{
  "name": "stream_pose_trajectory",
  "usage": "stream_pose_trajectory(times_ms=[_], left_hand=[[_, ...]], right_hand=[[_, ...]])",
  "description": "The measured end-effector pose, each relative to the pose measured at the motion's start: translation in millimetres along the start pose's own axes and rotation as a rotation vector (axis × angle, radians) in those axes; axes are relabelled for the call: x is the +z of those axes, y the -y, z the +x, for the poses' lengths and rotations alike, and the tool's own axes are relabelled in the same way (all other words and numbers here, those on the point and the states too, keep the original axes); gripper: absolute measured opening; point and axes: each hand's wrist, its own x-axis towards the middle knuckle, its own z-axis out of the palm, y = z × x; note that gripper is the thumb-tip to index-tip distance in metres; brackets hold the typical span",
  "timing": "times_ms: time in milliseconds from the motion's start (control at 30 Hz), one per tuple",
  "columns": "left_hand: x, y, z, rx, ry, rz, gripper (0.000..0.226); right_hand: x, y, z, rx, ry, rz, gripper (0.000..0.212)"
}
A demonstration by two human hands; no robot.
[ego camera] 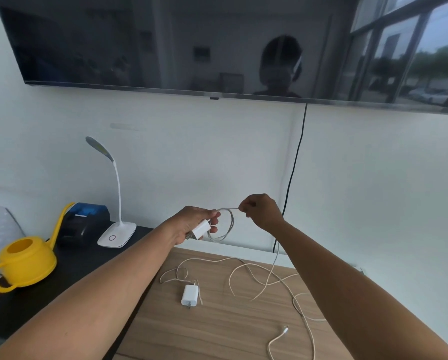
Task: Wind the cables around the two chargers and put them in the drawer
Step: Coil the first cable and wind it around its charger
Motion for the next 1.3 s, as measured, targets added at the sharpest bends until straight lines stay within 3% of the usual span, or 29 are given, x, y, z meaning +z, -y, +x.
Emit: stream_pose_trajectory(times_ms=[267, 600, 733, 1000, 1300], left_hand=[[-35, 5, 0, -0.045, -0.09, -0.159, 0.017], [-70, -1, 1, -0.067, -0.272, -0.36, 0.013], [-68, -3, 5, -0.039, -0.31, -0.39, 0.013], [-53, -9, 10, -0.001, -0.32, -0.284, 0.016], [-21, -8, 10, 0.032, -0.248, -0.087, 0.016]], right_hand=[[-19, -33, -2, 0.137, -0.102, -0.094, 0.025], [-29, -55, 1, 0.229, -0.199, -0.205, 0.017], [-16, -44, -2, 0.186, -0.15, -0.271, 0.02], [14, -13, -8, -0.045, 0.115, -0.371, 0.025], [21, 25, -5, -0.189, 0.164, -0.155, 0.035]])
